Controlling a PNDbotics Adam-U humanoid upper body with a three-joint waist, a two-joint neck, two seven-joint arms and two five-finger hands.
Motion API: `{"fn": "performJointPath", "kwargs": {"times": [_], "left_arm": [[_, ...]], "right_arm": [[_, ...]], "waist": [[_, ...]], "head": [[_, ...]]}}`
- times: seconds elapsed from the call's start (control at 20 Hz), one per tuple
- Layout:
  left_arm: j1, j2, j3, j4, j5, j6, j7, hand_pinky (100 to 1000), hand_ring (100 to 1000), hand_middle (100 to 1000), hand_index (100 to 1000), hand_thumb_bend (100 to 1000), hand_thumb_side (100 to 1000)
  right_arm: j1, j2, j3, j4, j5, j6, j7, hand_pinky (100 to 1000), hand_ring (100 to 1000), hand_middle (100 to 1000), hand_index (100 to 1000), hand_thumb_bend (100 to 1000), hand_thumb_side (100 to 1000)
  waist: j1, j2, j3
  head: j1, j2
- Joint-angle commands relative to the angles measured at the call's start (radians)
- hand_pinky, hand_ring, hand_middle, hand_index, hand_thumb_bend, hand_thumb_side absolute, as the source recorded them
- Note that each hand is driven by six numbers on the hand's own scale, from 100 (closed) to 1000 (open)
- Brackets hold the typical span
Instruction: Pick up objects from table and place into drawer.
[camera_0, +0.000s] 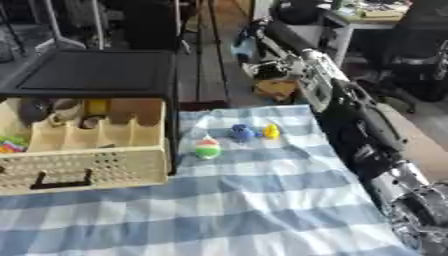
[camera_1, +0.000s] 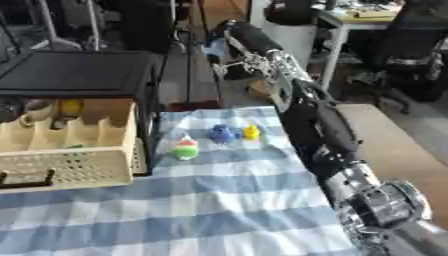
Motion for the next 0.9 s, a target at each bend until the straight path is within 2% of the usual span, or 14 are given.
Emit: {"fn": "performJointPath", "kwargs": {"times": [0.05,0.4,0.65,0.7,0.8,0.85,0.9], "left_arm": [[-0.017,0.007,0.000,-0.019,0.005,-0.003,-0.005,100,100,100,603,379,1000],[-0.022,0.001,-0.003,-0.019,0.011,-0.006,-0.009,100,100,100,602,379,1000],[-0.021,0.002,-0.002,-0.019,0.011,-0.006,-0.011,100,100,100,602,378,1000],[-0.021,0.002,-0.002,-0.019,0.011,-0.006,-0.011,100,100,100,602,378,1000],[-0.022,0.001,-0.003,-0.019,0.011,-0.007,-0.012,100,100,100,603,377,1000],[-0.023,0.001,-0.004,-0.019,0.011,-0.007,-0.013,100,100,100,603,376,1000],[-0.023,0.001,-0.004,-0.019,0.011,-0.008,-0.014,100,100,100,603,376,1000]], "right_arm": [[-0.043,0.040,0.024,-0.045,-0.031,-0.030,0.023,119,311,366,500,100,100],[-0.049,0.147,0.084,-0.071,-0.081,-0.092,0.085,132,277,372,512,100,100],[-0.033,0.202,0.098,-0.081,-0.117,-0.104,0.131,151,287,380,529,100,100],[-0.031,0.210,0.099,-0.085,-0.126,-0.104,0.139,191,317,402,552,100,100],[-0.027,0.226,0.107,-0.096,-0.133,-0.108,0.153,371,470,511,644,100,100],[-0.024,0.232,0.111,-0.101,-0.127,-0.112,0.160,481,564,596,705,100,100],[-0.020,0.237,0.114,-0.103,-0.116,-0.116,0.167,552,620,652,744,100,100]], "waist": [[0.010,-0.013,0.006],[0.014,-0.014,0.014],[0.017,-0.013,0.014],[0.018,-0.013,0.013],[0.019,-0.012,0.012],[0.019,-0.011,0.012],[0.020,-0.011,0.011]], "head": [[-0.009,0.000],[-0.021,-0.002],[-0.025,-0.001],[-0.025,0.000],[-0.026,0.001],[-0.027,0.001],[-0.028,0.001]]}}
